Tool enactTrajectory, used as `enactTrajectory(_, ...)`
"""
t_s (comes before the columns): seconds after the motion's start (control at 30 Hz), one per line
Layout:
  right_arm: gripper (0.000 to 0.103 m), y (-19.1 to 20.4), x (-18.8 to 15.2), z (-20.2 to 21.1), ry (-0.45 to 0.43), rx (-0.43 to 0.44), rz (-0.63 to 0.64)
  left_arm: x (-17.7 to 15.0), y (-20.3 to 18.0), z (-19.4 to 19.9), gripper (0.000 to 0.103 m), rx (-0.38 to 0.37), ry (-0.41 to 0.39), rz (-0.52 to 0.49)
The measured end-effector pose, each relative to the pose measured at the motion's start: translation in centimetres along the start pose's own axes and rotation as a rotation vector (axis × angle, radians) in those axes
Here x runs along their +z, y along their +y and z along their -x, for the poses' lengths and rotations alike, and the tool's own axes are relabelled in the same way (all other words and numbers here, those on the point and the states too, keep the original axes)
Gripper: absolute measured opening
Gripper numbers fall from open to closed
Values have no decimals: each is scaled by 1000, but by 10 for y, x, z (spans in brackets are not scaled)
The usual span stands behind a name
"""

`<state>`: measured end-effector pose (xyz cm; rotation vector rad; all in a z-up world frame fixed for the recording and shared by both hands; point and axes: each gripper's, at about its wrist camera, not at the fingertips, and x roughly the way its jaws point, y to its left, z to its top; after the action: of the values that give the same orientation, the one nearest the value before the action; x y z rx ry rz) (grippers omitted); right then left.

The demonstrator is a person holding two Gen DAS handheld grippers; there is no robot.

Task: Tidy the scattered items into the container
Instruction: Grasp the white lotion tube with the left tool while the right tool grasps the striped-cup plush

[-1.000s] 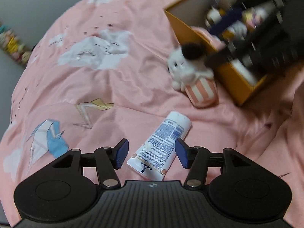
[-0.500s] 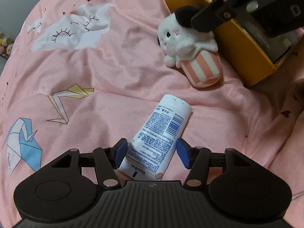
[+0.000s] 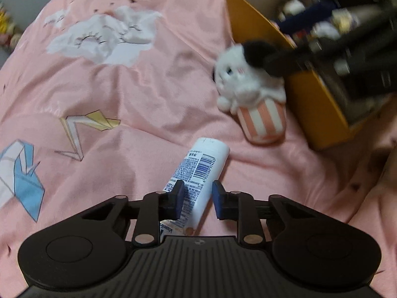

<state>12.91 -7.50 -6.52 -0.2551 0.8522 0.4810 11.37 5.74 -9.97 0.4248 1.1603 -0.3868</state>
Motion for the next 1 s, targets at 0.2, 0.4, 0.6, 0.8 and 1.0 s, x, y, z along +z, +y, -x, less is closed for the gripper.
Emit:
enactTrajectory(0.2, 50, 2, 1, 2, 1, -15, 22, -2, -5, -1, 37, 55, 9, -77)
enactTrajectory(0.4, 50, 2, 1, 2, 5, -16, 25, -4, -23, -14, 42, 148, 3, -209)
enactTrajectory(0.6, 50, 4, -1, 3, 4, -20, 19, -8, -47, -37, 54, 307, -16, -356)
enactTrajectory(0.8, 50, 4, -4, 7, 3, -22, 26, -7, -39, -26, 52, 312, -58, -278)
enactTrajectory(1.0, 40, 12, 2, 4, 8, -11, 150, 2, 1, 4, 25, 197, -133, 44)
